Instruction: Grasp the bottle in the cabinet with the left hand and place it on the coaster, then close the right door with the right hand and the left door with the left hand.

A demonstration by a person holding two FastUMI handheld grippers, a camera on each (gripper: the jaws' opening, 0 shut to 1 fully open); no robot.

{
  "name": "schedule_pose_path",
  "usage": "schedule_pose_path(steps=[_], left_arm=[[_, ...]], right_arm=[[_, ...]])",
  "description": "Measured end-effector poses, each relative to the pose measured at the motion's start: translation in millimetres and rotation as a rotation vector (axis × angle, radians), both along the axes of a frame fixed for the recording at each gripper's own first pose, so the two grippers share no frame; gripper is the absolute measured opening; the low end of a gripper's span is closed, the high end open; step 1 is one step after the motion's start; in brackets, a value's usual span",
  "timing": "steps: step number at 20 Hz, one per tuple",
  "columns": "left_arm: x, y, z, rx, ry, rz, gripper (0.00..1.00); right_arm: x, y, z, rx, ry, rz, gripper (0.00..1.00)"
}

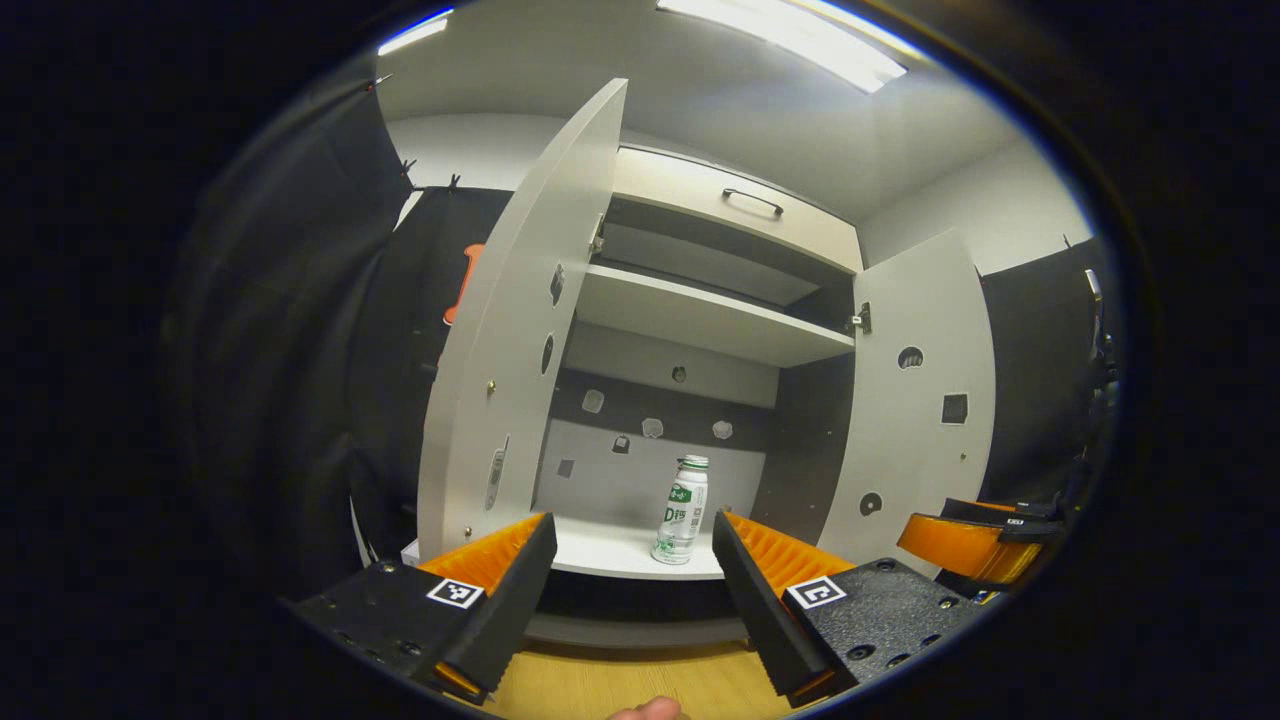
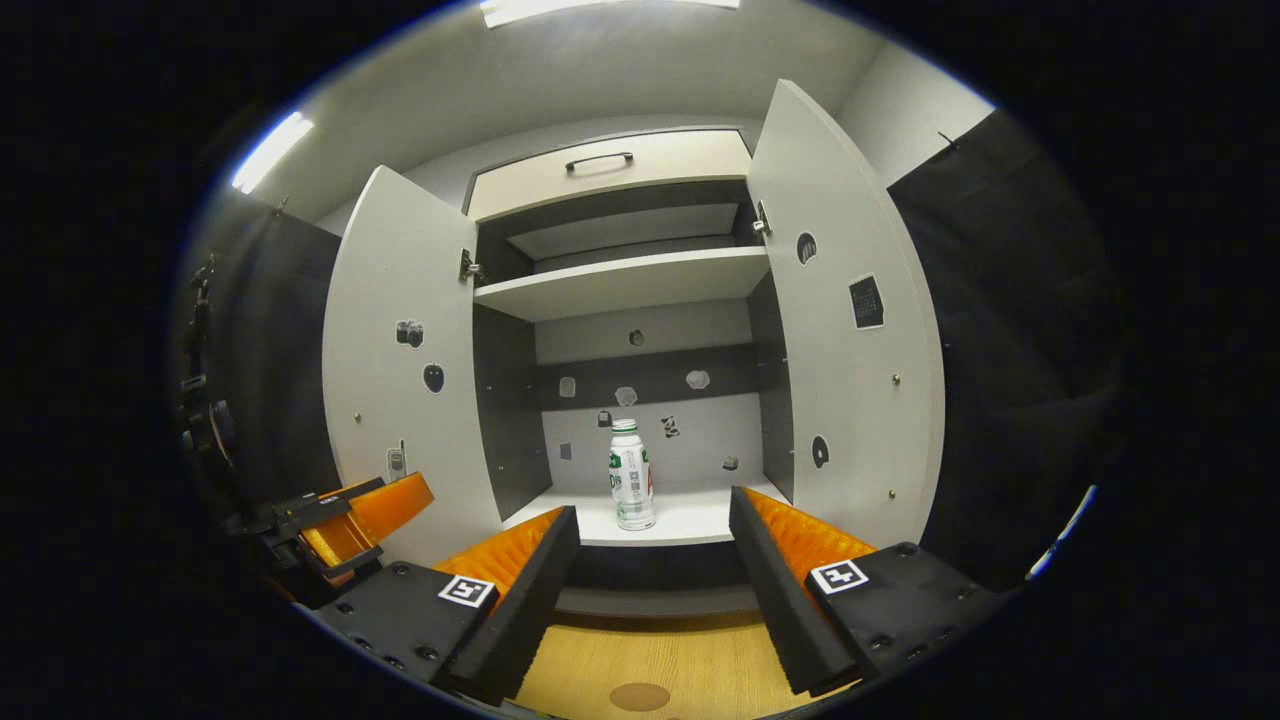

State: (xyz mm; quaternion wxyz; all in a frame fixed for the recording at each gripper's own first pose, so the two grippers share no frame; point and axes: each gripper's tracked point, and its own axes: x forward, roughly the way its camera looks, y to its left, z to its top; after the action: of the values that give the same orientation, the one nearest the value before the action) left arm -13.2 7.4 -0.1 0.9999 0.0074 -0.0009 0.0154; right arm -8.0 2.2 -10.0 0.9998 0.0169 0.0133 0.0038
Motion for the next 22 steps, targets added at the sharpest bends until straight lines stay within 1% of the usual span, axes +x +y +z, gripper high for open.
schedule_pose_path(steps=[7, 8, 9, 10, 14, 19, 22], left_arm=[[10.4, -1.2, -15.3, 0.002, 0.032, 0.003, 0.95], [16.7, -3.0, -17.6, 0.002, 0.038, -0.003, 0.92], [24.5, -5.3, -20.4, 0.005, 0.044, -0.010, 0.95], [32.7, -9.3, -22.5, 0.007, 0.049, -0.020, 0.95], [83.2, -32.4, -32.2, 0.015, 0.045, -0.076, 0.95], [169.8, -61.9, -61.6, 0.055, 0.077, -0.112, 0.95], [215.6, -82.6, -88.2, 0.057, 0.102, -0.161, 0.95]], right_arm=[[0.6, -6.0, -9.8, 0.010, 0.022, -0.005, 0.99], [-0.3, -8.5, -10.5, 0.016, 0.023, -0.008, 0.99], [-1.0, -11.0, -10.8, 0.026, 0.022, -0.011, 0.99], [-2.2, -13.6, -10.3, 0.036, 0.019, -0.013, 0.99], [-14.2, -38.6, -2.7, 0.044, -0.006, -0.061, 0.99], [-35.3, -84.1, 4.7, 0.021, -0.030, -0.170, 0.99], [-48.4, -107.2, 0.5, 0.027, -0.019, -0.227, 0.99]])
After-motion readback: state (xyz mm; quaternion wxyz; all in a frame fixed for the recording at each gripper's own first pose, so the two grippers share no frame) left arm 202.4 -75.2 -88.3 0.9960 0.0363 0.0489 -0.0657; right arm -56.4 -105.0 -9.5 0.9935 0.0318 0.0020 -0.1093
